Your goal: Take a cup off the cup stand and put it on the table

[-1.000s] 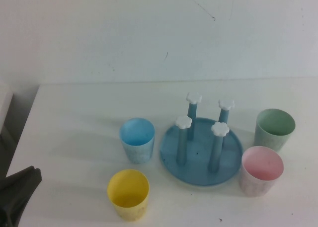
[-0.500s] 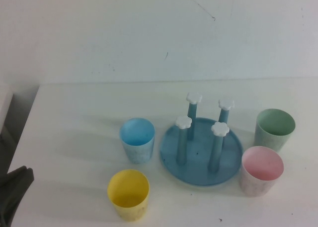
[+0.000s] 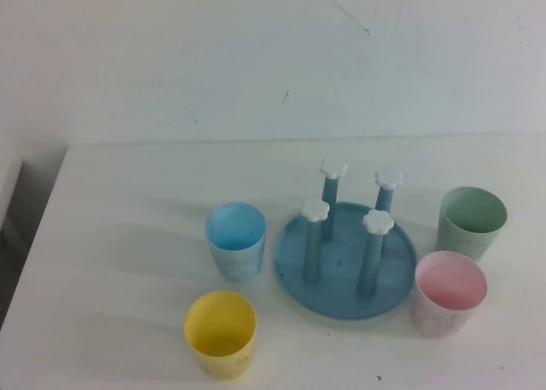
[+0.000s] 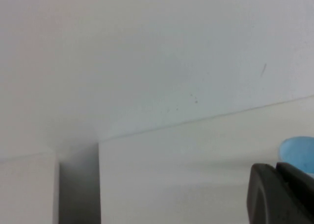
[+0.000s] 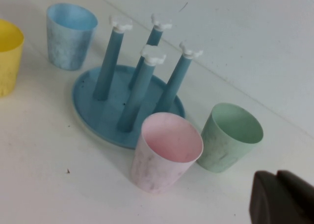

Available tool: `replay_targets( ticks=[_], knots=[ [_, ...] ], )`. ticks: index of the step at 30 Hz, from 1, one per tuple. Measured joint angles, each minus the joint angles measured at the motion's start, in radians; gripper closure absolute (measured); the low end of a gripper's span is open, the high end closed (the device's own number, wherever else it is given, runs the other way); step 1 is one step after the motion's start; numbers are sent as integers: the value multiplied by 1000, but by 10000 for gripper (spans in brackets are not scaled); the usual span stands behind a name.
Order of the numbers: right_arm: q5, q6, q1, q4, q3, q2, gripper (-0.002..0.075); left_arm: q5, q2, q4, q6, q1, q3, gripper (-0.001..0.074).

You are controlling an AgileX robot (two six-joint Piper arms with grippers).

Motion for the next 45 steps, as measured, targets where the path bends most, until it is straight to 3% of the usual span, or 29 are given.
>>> replay_targets(
  ticks=[8,17,20,35,45],
  knots=[
    [0,0,0,0,0,0,728,20,-111,-123,26,121,93,737],
    [0,0,0,0,0,0,728,0,-266,-152,-2,130,347,737],
    [0,0,0,0,0,0,728,90,-293,-161,-42,130,353,737],
    [23,0,0,1,0,0,728,96,-293,-163,-55,141,352,737],
    [27,0,0,1,0,0,728,98,-293,-210,-19,213,352,737]
  ],
)
